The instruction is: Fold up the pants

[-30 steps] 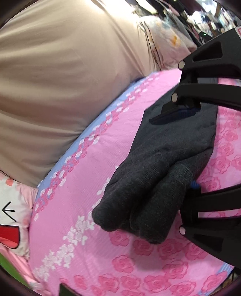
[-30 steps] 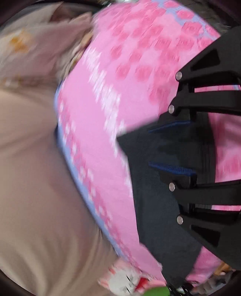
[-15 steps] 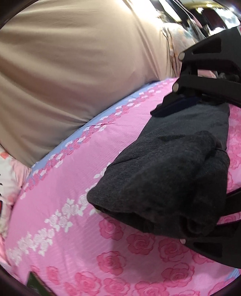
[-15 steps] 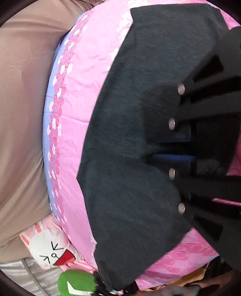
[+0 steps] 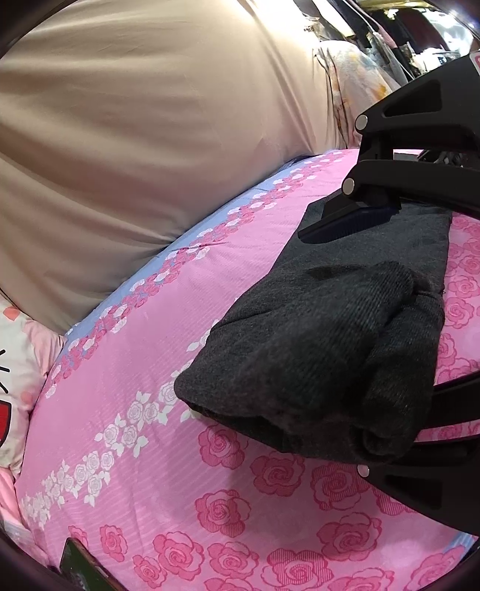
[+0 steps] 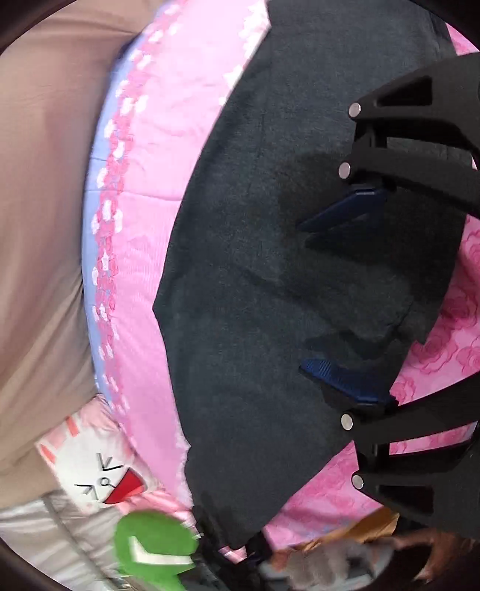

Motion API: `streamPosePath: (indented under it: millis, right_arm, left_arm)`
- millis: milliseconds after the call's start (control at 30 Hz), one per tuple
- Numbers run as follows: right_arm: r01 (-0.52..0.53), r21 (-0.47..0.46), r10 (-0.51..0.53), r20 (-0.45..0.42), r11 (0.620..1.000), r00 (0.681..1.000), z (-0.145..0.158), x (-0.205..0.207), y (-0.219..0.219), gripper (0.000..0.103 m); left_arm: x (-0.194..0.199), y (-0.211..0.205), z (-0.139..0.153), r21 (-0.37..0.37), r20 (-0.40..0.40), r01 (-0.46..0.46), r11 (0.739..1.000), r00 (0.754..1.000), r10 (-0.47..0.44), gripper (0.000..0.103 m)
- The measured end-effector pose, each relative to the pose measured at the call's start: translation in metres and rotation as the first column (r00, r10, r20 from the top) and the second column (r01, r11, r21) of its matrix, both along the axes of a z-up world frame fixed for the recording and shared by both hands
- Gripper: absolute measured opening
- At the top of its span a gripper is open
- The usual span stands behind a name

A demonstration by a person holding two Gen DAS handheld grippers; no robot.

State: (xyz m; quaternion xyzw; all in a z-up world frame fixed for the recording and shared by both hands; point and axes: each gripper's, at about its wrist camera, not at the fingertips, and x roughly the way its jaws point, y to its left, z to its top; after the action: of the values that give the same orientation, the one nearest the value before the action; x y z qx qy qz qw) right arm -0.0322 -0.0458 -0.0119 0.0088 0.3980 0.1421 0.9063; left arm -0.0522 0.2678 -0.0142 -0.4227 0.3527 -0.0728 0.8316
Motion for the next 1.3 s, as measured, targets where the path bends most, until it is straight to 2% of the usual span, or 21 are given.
streamPosePath:
  millis: [133,200,300,367,433,500,567,633,667,733,800,867,933,967,1067,1100,1133,1167,1233,1267,1300]
  right_arm:
    - [0.019,-0.033,-0.019,0.013,0.999,1.000,-0.013,0.001,-0.010,0.042]
    - [0.025,0.009,-0.025,-0.005,1.000,1.000,-0.009,0.000,-0.026,0.014]
    - [0.128,0.120,-0.131,0.019,0.985,0.991,0.014,0.001,-0.068,0.011]
    - [0.140,0.235,-0.158,0.062,0.962,0.985,0.040,-0.004,-0.090,0.011]
    - [0.128,0.277,-0.165,0.112,0.952,0.980,0.060,-0.006,-0.093,0.011]
    - [0.081,0.239,-0.108,0.103,0.968,0.989,0.058,0.006,-0.072,0.015]
    - [0.018,0.146,-0.019,0.004,0.989,1.000,0.023,0.025,-0.041,0.025]
    - [0.028,0.074,-0.023,-0.064,0.997,0.998,-0.005,0.033,-0.027,0.027]
    - [0.040,0.114,-0.037,-0.032,0.993,0.999,-0.006,0.028,-0.034,0.028]
    - [0.068,0.212,-0.067,-0.010,0.975,0.998,0.004,0.019,-0.058,0.047]
    - [0.160,0.281,-0.178,0.039,0.946,0.983,0.018,0.003,-0.097,0.066]
    - [0.227,0.294,-0.253,0.056,0.929,0.966,0.025,-0.010,-0.128,0.067]
    - [0.298,0.323,-0.333,0.060,0.898,0.941,0.027,-0.024,-0.161,0.067]
    - [0.313,0.333,-0.350,0.057,0.889,0.935,0.028,-0.029,-0.169,0.067]
    - [0.370,0.354,-0.412,0.049,0.859,0.910,0.021,-0.046,-0.197,0.070]
    - [0.383,0.361,-0.426,0.043,0.850,0.904,0.017,-0.049,-0.205,0.072]
    - [0.394,0.369,-0.436,0.035,0.842,0.899,0.014,-0.051,-0.209,0.073]
    - [0.402,0.385,-0.442,0.018,0.831,0.897,0.007,-0.055,-0.216,0.073]
    - [0.402,0.427,-0.442,-0.006,0.810,0.897,-0.003,-0.062,-0.230,0.073]
    - [0.447,0.391,-0.462,-0.062,0.804,0.885,-0.013,-0.067,-0.237,0.071]
    - [0.484,0.330,-0.478,-0.107,0.810,0.872,-0.024,-0.065,-0.241,0.072]
  left_arm:
    - [0.000,-0.002,0.000,-0.001,0.002,0.004,1.000,1.000,-0.004,0.056]
    - [0.000,-0.001,0.002,0.003,0.005,0.010,1.000,1.000,-0.010,0.056]
    - [0.000,0.001,0.002,-0.003,0.014,0.017,1.000,1.000,-0.017,0.056]
    - [0.000,0.001,0.002,-0.007,0.019,0.021,1.000,1.000,-0.021,0.056]
    - [0.000,-0.001,0.002,0.000,0.023,0.022,1.000,0.999,-0.022,0.056]
    - [0.001,-0.003,0.003,-0.001,0.028,0.024,1.000,0.999,-0.024,0.056]
    - [0.001,-0.004,0.007,0.001,0.044,0.027,1.000,0.999,-0.027,0.056]
    - [0.000,-0.006,0.017,0.016,0.065,0.036,0.999,0.997,-0.037,0.044]
    - [0.001,-0.008,0.026,0.036,0.080,0.048,0.998,0.996,-0.050,0.028]
    - [0.005,-0.020,0.054,0.116,0.117,0.094,0.989,0.987,-0.108,0.024]
    - [0.010,-0.041,0.086,0.227,0.157,0.127,0.966,0.974,-0.165,0.019]
    - [0.010,-0.072,0.122,0.305,0.220,0.174,0.936,0.944,-0.247,0.017]
    - [0.005,-0.119,0.162,0.351,0.300,0.258,0.900,0.880,-0.369,0.017]
    - [0.000,-0.142,0.178,0.362,0.331,0.307,0.880,0.841,-0.429,0.017]
    - [-0.013,-0.229,0.208,0.400,0.352,0.496,0.770,0.693,-0.629,0.022]
    - [-0.014,-0.264,0.207,0.406,0.330,0.573,0.711,0.634,-0.699,0.031]
    - [-0.016,-0.287,0.203,0.415,0.312,0.612,0.673,0.600,-0.737,0.069]
    - [-0.016,-0.313,0.191,0.434,0.285,0.617,0.656,0.597,-0.750,0.087]
    - [-0.018,-0.337,0.169,0.469,0.240,0.609,0.639,0.609,-0.756,0.087]
    - [-0.016,-0.343,0.159,0.467,0.219,0.618,0.632,0.612,-0.760,0.087]
    - [-0.013,-0.342,0.147,0.439,0.202,0.622,0.649,0.635,-0.746,0.087]
